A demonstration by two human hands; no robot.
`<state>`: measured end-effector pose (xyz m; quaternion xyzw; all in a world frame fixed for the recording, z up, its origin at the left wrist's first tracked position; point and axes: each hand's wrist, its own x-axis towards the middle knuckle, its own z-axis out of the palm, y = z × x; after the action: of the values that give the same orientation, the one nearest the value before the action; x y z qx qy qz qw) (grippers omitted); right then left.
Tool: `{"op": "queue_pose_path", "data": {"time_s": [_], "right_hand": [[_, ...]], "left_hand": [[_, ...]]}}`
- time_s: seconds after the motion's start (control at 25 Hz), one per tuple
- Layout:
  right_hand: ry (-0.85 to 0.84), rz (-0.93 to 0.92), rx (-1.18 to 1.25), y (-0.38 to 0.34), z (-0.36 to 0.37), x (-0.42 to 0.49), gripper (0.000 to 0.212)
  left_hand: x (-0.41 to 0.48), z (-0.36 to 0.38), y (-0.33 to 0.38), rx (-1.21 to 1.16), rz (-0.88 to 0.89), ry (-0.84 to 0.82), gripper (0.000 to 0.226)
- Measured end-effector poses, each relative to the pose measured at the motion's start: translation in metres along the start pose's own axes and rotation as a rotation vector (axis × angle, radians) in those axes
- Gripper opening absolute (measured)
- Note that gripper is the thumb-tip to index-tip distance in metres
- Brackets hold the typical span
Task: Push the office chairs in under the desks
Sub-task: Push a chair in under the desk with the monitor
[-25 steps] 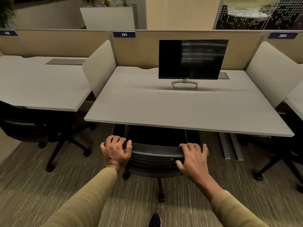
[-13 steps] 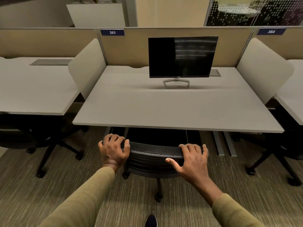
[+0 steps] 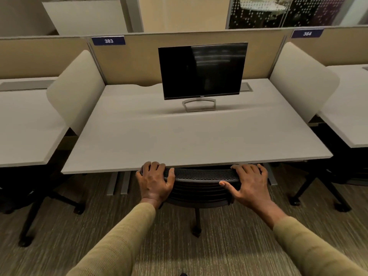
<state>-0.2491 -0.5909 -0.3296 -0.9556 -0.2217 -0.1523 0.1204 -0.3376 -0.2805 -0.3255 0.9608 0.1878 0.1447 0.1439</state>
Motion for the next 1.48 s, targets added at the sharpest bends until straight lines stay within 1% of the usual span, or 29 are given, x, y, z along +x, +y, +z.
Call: {"op": "queue_pose_path", "data": {"time_s": [0.12,0.2,0.32,0.44,0.56,0.68,0.76,0.84,1.0,1.2,1.36,1.48], "right_hand": [[-0.060,0.002,-0.028,0.026,-0.004,0.021,0.073],[-0.120,0.003,-0.040,0.046,-0.008,0.031,0.078],[-0.212,-0.005,-0.028,0.075,-0.016,0.038,0.087],[-0.243,-0.007,0.005,0.086,-0.020,0.041,0.093],[-0.304,-0.075,0.036,0.089,-0.026,0.034,0.098],[-0.331,-0.159,0.074,0.112,-0.037,0.009,0.097],[-0.350,-0.193,0.094,0.143,-0.048,-0.014,0.096],[-0.360,-0.206,0.084,0.179,-0.060,-0.033,0.096],[-0.338,-0.127,0.062,0.266,-0.088,-0.056,0.095],[-0.308,0.040,0.009,0.370,-0.115,-0.070,0.097],[-0.299,0.104,-0.012,0.453,-0.135,-0.072,0.095],[-0.268,0.144,-0.044,0.524,-0.161,-0.056,0.091]], "left_hand": [[0.008,0.015,0.017,0.038,0.033,-0.041,0.056],[0.006,0.024,0.033,0.058,0.058,-0.041,0.053],[0.009,0.031,0.061,0.058,0.028,-0.028,0.055],[0.011,0.030,0.075,0.094,-0.001,-0.036,0.059],[0.006,0.023,0.080,0.131,-0.075,-0.041,0.063],[-0.003,0.022,0.110,0.168,-0.198,-0.047,0.057],[-0.019,0.033,0.155,0.188,-0.178,-0.079,0.060],[-0.040,0.054,0.212,0.168,-0.090,-0.116,0.071],[-0.063,0.101,0.341,0.120,0.107,-0.164,0.081],[-0.055,0.150,0.478,0.105,0.300,-0.224,0.083],[-0.041,0.198,0.580,0.042,0.398,-0.253,0.081],[-0.022,0.234,0.659,-0.028,0.469,-0.289,0.080]]}}
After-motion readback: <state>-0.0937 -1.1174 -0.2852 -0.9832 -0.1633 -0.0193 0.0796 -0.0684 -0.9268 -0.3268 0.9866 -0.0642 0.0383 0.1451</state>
